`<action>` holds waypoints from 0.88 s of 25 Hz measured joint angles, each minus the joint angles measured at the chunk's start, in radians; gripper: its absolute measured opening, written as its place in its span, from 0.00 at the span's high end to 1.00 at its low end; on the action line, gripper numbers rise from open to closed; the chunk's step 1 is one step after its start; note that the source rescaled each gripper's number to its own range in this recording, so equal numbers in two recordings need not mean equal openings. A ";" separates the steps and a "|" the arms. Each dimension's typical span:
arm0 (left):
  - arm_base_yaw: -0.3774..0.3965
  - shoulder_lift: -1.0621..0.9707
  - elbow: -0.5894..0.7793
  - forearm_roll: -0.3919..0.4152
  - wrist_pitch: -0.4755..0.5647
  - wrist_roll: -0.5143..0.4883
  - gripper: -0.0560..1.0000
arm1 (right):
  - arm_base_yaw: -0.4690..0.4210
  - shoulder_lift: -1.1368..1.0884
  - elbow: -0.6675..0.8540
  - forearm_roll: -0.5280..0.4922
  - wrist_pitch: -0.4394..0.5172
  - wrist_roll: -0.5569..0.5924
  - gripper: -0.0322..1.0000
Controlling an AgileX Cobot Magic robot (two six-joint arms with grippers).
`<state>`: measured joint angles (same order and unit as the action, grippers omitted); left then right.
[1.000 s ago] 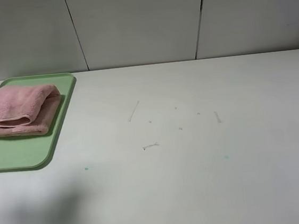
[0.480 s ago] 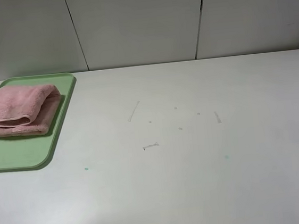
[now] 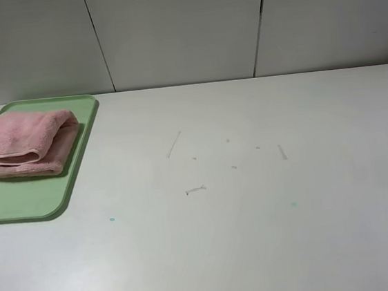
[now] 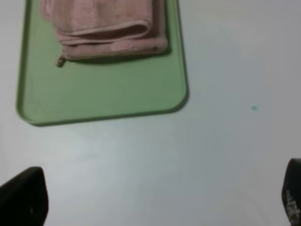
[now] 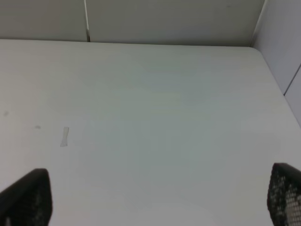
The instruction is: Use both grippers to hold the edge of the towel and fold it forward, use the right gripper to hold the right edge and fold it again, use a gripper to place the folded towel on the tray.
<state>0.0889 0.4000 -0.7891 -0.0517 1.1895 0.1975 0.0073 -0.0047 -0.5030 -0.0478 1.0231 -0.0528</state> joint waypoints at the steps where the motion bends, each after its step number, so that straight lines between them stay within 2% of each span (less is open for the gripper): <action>1: -0.017 -0.025 0.022 0.000 0.000 -0.008 0.00 | 0.000 0.000 0.000 0.000 0.000 0.000 0.00; 5: -0.079 -0.133 0.128 0.001 -0.053 -0.042 0.00 | 0.000 0.000 0.000 0.000 0.000 0.000 0.00; 12: -0.086 -0.297 0.275 0.002 -0.140 -0.048 0.00 | 0.000 0.000 0.000 0.000 0.000 0.000 0.00; 22: -0.086 -0.406 0.302 0.003 -0.131 -0.063 0.00 | 0.000 0.000 0.000 0.000 0.000 0.000 0.00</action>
<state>0.0031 -0.0065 -0.4873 -0.0489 1.0583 0.1345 0.0073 -0.0047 -0.5030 -0.0478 1.0231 -0.0528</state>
